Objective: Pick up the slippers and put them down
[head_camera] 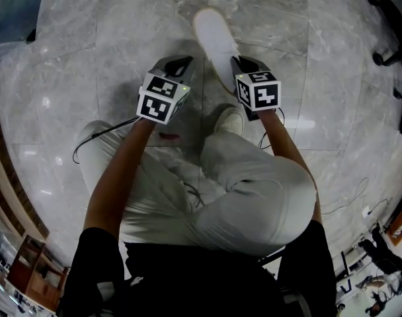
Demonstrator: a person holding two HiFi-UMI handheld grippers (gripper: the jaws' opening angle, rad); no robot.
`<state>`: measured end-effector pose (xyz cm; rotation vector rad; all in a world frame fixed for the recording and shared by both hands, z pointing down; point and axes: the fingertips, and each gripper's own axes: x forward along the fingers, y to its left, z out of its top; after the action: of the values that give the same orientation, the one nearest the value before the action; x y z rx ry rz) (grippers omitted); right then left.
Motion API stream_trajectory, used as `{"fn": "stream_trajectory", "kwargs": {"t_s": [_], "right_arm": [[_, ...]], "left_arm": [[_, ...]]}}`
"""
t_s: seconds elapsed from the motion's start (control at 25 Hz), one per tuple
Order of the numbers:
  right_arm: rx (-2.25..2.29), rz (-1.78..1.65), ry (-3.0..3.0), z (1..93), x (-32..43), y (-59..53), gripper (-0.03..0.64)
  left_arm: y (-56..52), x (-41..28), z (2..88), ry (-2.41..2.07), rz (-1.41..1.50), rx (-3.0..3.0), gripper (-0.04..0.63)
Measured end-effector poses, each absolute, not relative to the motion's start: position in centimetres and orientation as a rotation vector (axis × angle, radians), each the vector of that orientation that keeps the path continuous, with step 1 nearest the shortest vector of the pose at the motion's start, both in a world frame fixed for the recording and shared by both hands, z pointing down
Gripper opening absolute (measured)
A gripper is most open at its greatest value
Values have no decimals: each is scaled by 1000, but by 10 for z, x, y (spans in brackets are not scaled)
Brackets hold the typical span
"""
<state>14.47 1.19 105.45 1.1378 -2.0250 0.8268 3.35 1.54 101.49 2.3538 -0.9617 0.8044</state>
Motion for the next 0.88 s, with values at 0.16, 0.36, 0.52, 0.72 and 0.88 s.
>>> {"fn": "stream_trajectory", "kwargs": {"t_s": [0.16, 0.36, 0.52, 0.72, 0.88], "right_arm": [[1129, 854, -1998, 1069, 141, 14, 9], [1105, 868, -1972, 1084, 140, 20, 9], [1103, 873, -1960, 1090, 139, 22, 11], [1098, 905, -1954, 1096, 139, 25, 10], [1090, 891, -1948, 1097, 139, 26, 14]], "left_arm": [[22, 31, 1022, -930, 821, 2334, 8], [26, 29, 1030, -925, 828, 2318, 8], [27, 28, 1036, -925, 822, 2315, 7], [27, 26, 1038, -922, 832, 2301, 6], [26, 26, 1037, -925, 816, 2308, 6]]}}
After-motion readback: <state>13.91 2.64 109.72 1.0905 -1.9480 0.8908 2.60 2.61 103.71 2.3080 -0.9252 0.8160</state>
